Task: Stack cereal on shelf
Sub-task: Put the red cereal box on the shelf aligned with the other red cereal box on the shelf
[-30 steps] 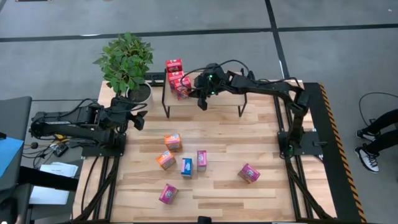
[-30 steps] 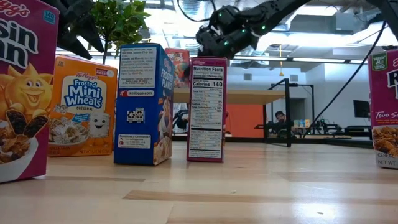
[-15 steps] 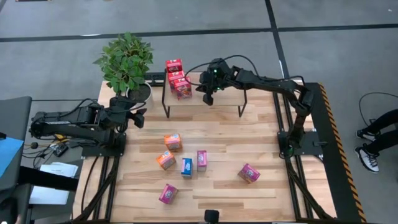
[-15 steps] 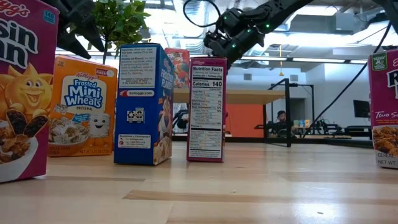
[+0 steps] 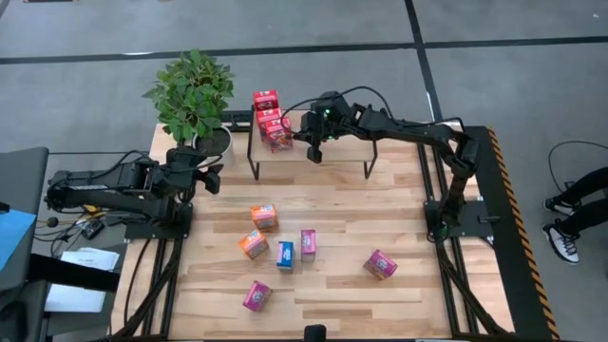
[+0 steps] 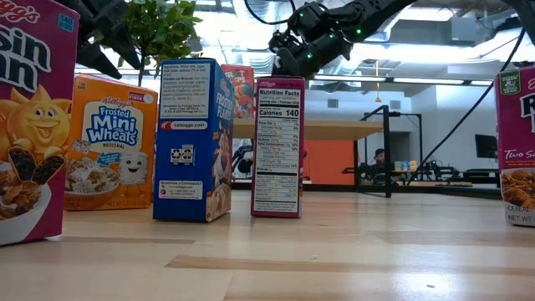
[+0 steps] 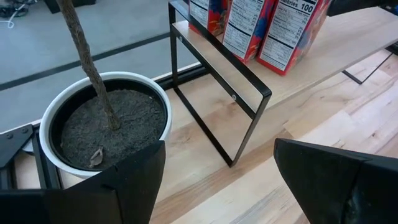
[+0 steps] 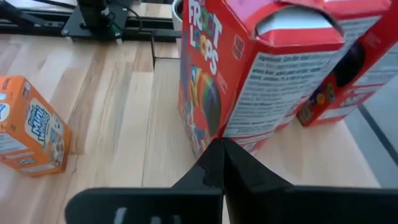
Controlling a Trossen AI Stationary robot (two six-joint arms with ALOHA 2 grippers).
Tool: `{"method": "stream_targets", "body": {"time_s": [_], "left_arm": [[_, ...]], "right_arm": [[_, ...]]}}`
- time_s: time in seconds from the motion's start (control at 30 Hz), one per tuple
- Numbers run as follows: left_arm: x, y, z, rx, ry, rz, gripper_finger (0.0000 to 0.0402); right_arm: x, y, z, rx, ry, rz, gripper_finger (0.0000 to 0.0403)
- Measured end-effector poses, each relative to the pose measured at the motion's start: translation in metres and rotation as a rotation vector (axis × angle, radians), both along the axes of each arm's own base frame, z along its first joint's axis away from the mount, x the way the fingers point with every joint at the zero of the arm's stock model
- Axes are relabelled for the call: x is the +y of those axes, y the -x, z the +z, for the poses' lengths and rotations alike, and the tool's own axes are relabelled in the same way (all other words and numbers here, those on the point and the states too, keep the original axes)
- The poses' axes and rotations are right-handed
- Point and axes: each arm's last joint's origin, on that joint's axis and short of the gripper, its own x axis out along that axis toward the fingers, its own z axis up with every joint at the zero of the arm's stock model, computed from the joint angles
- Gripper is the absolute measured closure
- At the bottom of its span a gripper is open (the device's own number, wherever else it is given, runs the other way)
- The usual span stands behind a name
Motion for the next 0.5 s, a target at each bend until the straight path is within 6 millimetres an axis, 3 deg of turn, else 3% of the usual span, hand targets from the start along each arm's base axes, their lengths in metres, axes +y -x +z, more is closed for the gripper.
{"method": "stream_targets", "body": {"time_s": [0.27,0.5], "left_arm": [[0.0,0.0,0.0,-0.008,0.006,0.005,0.0111],[0.0002,0.0001,0.0001,-0.014,0.003,0.017,0.0111]], "right_arm": [[-0.0011,-0.0017,0.0036,-0.039,0.021,0.004,0.0367],[-0.0014,-0.003,0.0064,-0.067,0.041,0.014,0.0381]]}}
